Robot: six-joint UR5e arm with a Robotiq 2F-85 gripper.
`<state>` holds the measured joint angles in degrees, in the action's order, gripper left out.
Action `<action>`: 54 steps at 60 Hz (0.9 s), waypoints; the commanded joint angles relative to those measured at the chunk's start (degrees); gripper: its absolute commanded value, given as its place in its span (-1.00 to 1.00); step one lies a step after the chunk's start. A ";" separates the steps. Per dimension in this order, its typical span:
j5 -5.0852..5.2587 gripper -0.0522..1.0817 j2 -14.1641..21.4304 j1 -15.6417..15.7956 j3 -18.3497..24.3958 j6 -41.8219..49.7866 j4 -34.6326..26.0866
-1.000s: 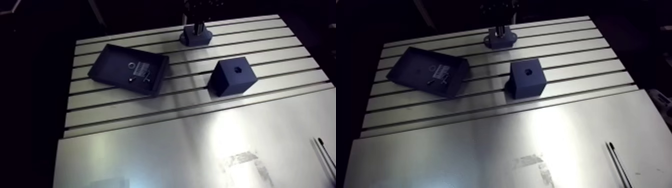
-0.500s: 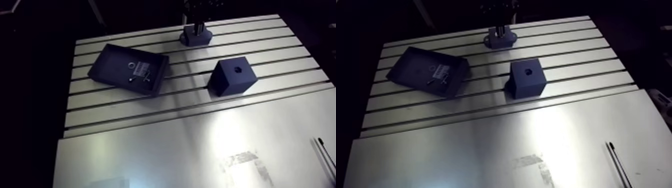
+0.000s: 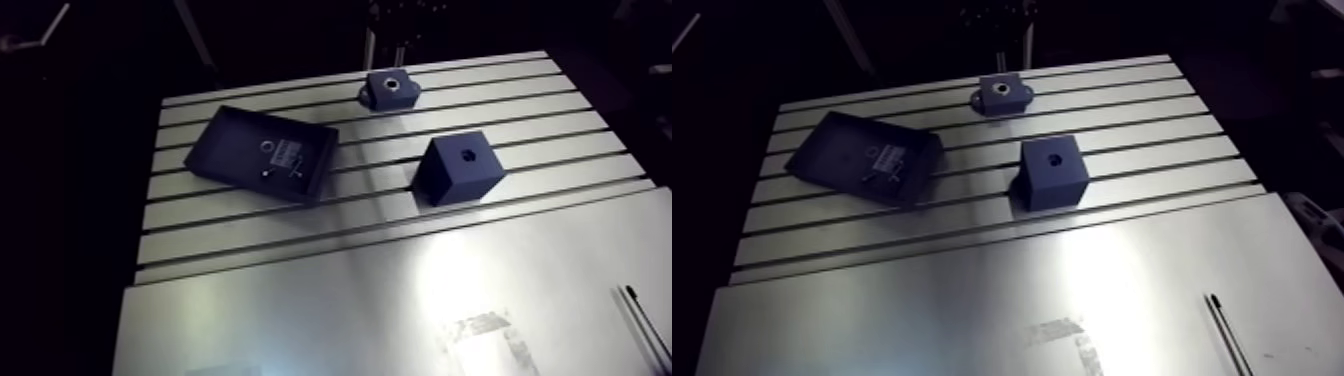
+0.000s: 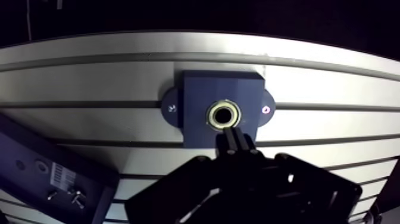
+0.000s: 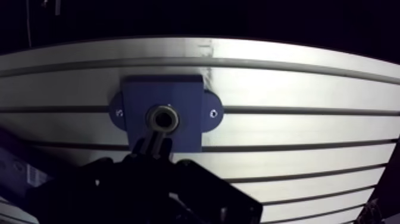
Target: Pick up the bearing and press it into the housing until flush.
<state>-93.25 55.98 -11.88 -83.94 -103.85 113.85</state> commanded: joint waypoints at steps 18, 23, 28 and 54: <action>0.61 -0.90 15.00 0.89 2.65 1.69 -20.26; 0.99 -0.90 17.24 0.89 3.01 2.26 -22.41; 1.18 -0.90 20.60 0.98 2.95 2.61 -24.62; 2.76 -0.90 28.76 0.96 0.78 3.00 -28.20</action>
<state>-92.43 72.11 -11.07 -82.06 -102.08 94.55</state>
